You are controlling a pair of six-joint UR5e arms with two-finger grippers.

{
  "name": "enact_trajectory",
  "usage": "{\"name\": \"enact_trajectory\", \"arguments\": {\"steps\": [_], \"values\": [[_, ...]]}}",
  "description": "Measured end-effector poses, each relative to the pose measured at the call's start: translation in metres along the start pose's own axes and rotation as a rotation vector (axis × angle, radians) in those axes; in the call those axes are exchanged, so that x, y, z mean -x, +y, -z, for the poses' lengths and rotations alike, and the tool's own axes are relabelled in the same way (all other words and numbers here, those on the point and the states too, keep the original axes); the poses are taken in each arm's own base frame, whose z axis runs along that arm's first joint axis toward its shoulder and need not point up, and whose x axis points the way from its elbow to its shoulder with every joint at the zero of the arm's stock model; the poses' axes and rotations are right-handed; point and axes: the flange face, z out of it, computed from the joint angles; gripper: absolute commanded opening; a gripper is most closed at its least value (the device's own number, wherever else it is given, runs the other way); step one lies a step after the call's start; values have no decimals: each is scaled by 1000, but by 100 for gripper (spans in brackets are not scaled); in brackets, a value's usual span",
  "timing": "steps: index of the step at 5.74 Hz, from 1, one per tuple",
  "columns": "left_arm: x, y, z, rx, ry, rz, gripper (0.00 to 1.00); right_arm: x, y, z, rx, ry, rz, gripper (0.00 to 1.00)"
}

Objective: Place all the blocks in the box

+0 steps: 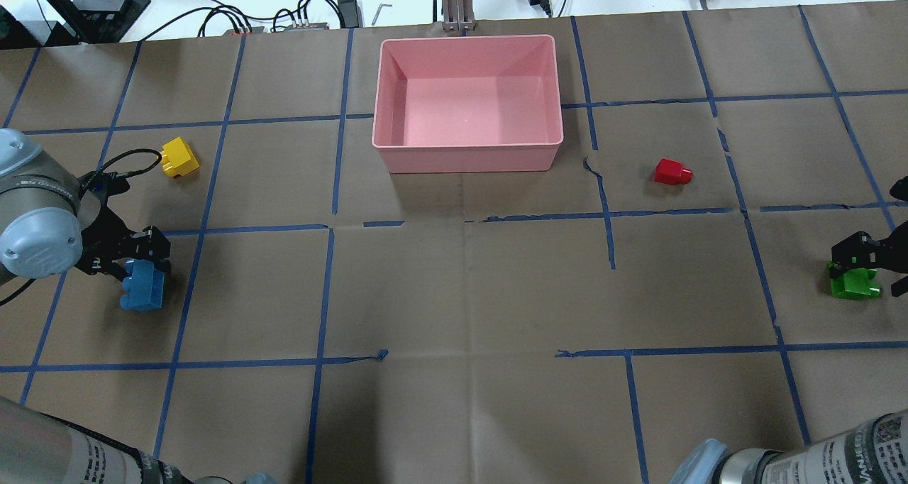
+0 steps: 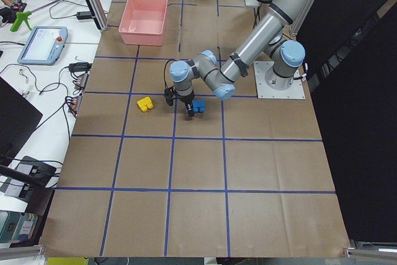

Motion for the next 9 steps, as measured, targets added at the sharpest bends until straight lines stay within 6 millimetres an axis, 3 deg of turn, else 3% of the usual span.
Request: {"name": "enact_trajectory", "arguments": {"steps": [1,2,4,5,6,7,9], "values": [[-2,8,-3,15,-3,0,5,0,0,2,-6,0,0,64],[-2,11,1,18,-13,0,5,1,-1,4,-11,1,2,57],[-7,15,49,-63,-14,3,5,2,-3,10,-24,7,13,53],[-26,18,74,-124,27,11,5,2,-10,20,-43,15,25,53],[-62,12,96,-176,61,24,5,5,-22,40,-65,28,43,53],[-119,-4,123,-214,78,44,5,13,-39,74,-75,36,71,53],[-251,-49,172,-256,194,143,6,51,-73,169,-60,35,142,53]]}}
